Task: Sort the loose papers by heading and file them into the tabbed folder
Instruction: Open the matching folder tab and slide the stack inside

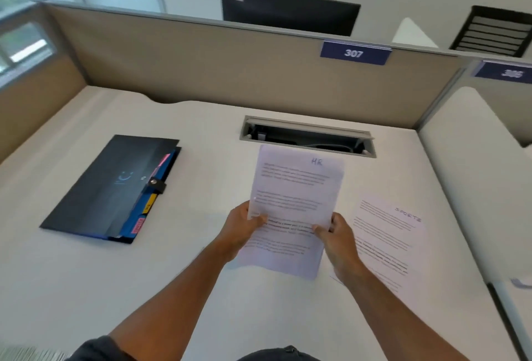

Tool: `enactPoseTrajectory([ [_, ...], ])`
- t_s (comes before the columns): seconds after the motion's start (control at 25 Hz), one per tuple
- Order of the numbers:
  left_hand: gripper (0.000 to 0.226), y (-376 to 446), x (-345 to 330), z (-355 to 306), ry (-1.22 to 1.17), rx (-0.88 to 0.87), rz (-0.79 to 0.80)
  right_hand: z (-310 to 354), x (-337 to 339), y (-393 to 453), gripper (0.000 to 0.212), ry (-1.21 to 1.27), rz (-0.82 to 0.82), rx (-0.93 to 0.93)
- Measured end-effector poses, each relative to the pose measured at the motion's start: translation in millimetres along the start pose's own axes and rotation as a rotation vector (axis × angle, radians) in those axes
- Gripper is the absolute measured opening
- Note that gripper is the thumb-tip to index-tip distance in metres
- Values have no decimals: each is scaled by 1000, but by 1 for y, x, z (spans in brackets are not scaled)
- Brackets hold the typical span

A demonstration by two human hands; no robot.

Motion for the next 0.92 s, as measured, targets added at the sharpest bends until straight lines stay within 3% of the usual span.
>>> enactPoseTrajectory([
  [0.16,30,-7,39,-32,-33,-96,-131,44,-27,4,17,138,26,119],
  [0.32,37,-11,61,-43,-84,-140,-201,66,-48,3,23,214,98,184],
  [0.48,34,-10,62,-10,26,-80,-205,34,-64,0,27,81,185,98],
  [0.8,31,2,87,13,112,123,-240,9,-72,9,9,-127,211,31],
  [0.92,33,-8,138,12,290,97,-508,-2,-79,3,11,-131,231,6],
])
Point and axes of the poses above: each hand's wrist, its own y-axis towards the middle knuckle, its own x-axis out of the back of the hand, z = x × y, the point moved 10 cm from there along y, towards the middle knuckle, and after that the axes turned 8 degrees about y, right-handed, at the moved point
